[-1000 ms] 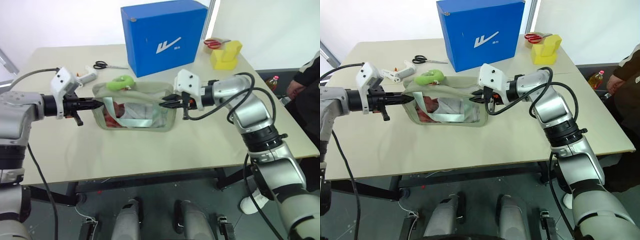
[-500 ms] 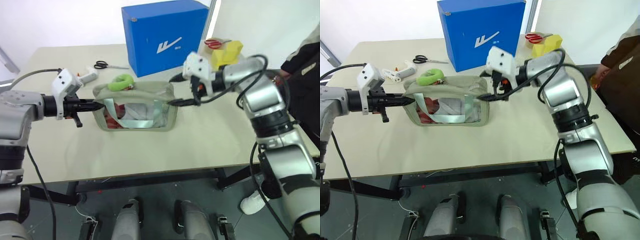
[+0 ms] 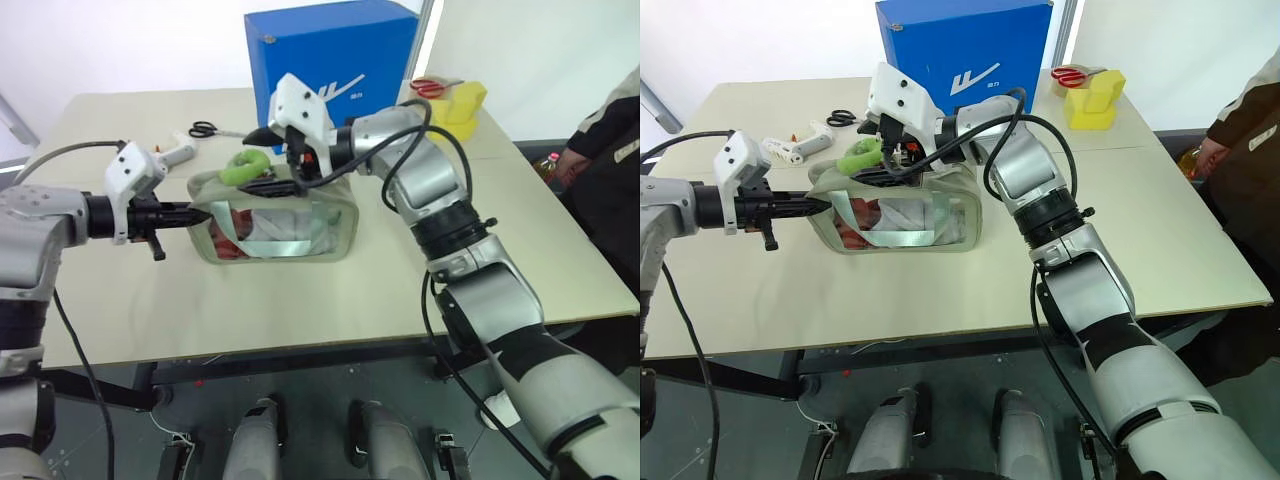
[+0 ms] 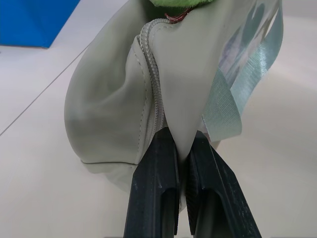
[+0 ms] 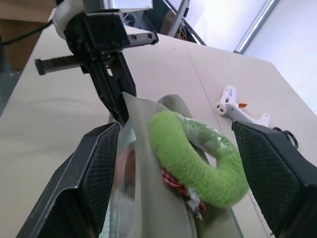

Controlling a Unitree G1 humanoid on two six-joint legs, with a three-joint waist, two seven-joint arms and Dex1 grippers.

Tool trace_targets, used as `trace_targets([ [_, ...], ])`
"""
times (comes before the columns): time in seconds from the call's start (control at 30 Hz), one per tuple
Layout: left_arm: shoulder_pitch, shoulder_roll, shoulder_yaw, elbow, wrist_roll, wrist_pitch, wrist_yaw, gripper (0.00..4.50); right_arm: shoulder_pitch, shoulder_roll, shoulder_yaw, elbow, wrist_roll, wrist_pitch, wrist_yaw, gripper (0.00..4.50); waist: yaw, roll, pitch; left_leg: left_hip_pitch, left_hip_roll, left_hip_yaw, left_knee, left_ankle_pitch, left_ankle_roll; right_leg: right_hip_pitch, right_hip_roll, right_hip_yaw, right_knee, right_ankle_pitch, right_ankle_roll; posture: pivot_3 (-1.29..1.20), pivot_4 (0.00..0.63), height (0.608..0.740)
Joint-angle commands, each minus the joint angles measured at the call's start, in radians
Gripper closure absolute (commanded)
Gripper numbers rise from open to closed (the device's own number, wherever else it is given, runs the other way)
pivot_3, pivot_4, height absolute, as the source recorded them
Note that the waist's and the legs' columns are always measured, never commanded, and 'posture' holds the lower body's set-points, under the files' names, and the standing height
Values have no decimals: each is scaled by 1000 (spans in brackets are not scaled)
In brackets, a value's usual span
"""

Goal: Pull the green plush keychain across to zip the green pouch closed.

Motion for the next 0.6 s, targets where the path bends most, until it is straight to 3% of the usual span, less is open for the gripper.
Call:
trace_targets([
  [0.03, 14, 24, 23, -33, -7, 7, 1, 4500, -44, 23, -7, 20, -5, -26, -1, 748, -1, 0, 0, 0, 0, 0, 0, 0, 0, 0, 0, 0, 0, 0, 0, 0, 150, 740],
  [0.1, 17, 26, 25, -37, -10, 10, 2, 4500, -51, 32, -6, 47, -12, -34, -2, 748, -2, 0, 0, 0, 0, 0, 0, 0, 0, 0, 0, 0, 0, 0, 0, 0, 150, 740],
  [0.13, 18, 26, 25, -38, -11, 11, 4, 4500, -53, 33, -5, 58, -16, -35, 1, 1256, -2, 0, 0, 0, 0, 0, 0, 0, 0, 0, 0, 0, 0, 0, 0, 0, 150, 740],
  [0.17, 18, 27, 25, -39, -12, 11, 5, 4500, -55, 33, -4, 67, -22, -40, 3, 1490, 0, 0, 0, 0, 0, 0, 0, 0, 0, 0, 0, 0, 0, 0, 0, 0, 150, 740],
  [0.37, 6, 20, 13, -29, -6, 0, 10, 4500, -57, 16, -12, 78, -26, -53, 24, 4472, -1, 0, 0, 0, 0, 0, 0, 0, 0, 0, 0, 0, 0, 0, 0, 0, 150, 740],
  [0.6, -2, 12, 6, -21, -6, -4, 14, 4500, -59, -69, -38, 43, -43, -65, 31, 4472, 1, 0, 0, 0, 0, 0, 0, 0, 0, 0, 0, 0, 0, 0, 0, 0, 150, 740],
])
